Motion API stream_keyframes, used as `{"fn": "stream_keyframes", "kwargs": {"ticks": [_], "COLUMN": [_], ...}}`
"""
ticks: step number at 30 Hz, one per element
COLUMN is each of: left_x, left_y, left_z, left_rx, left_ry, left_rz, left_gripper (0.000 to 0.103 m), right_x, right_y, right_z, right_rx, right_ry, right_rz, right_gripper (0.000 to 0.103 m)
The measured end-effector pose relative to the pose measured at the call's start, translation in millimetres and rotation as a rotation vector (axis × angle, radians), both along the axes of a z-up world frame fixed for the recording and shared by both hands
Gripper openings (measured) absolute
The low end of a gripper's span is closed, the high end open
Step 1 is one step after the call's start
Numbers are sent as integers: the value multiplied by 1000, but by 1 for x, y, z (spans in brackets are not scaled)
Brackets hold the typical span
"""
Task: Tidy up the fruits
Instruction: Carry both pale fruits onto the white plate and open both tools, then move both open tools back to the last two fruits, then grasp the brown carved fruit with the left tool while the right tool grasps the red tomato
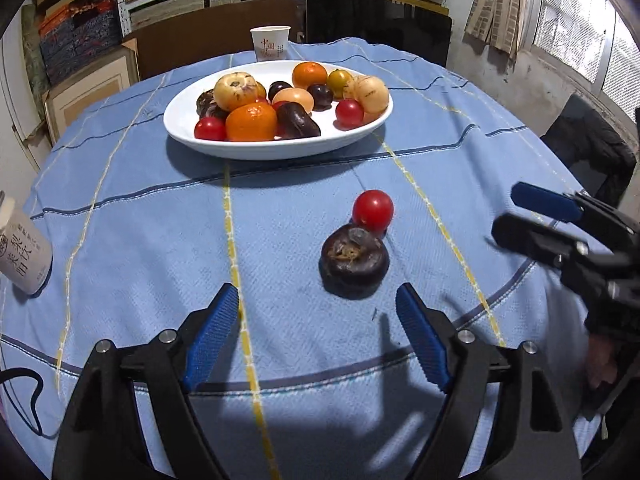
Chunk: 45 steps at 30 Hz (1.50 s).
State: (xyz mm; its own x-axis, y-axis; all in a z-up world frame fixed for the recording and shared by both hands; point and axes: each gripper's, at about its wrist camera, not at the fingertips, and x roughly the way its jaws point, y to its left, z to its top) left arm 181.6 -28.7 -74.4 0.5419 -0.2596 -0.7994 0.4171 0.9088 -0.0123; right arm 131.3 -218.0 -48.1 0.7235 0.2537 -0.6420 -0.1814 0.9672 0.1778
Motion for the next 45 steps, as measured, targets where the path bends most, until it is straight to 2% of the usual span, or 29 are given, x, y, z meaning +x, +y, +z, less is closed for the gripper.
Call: {"fn": "stream_keyframes", "kwargs": {"ticks": [3,6,15,16,17,18,19,20,26,32,36,40,45], "left_x": [1,1,14,15,14,14,14,14,10,2,0,3,11], "left_y": [-8,-13,-15,-15,-16,-17,-19,-20,-14,-12,2,18,30], "left_z": [-2,-7,-12,-12,-12,-13,-14,-15,-12,-7,3,10,9], "left_rx": [21,32,27,24,22,24,30,30,2,9,0,-22,-53], "left_ry": [-25,-26,-31,-33,-34,-32,-27,-24,-29,-66,-102,-119,-85], "left_rz": [2,0,20,19,15,8,0,-4,8,5,48,101,130], "left_gripper": [79,79,78,72,60,53,42,40,39,39,37,37,37], "right_x": [-6,-9,-3,-3,-3,-3,-2,-1,-1,2,6,17,38], "right_y": [4,4,5,6,6,5,5,5,4,1,0,5,36], "right_z": [-5,-2,-8,-8,-8,-8,-8,-8,-9,-11,-14,-18,-14], "right_rx": [-52,-49,-52,-53,-53,-52,-51,-51,-47,-38,-31,-1,-97], "right_ry": [-24,-48,-8,-8,-8,-6,-5,-4,1,13,33,91,94], "right_rz": [-10,-5,4,5,5,5,4,3,-1,-7,-13,-1,37], "right_gripper": [69,72,73,73,73,73,73,73,73,73,73,73,72]}}
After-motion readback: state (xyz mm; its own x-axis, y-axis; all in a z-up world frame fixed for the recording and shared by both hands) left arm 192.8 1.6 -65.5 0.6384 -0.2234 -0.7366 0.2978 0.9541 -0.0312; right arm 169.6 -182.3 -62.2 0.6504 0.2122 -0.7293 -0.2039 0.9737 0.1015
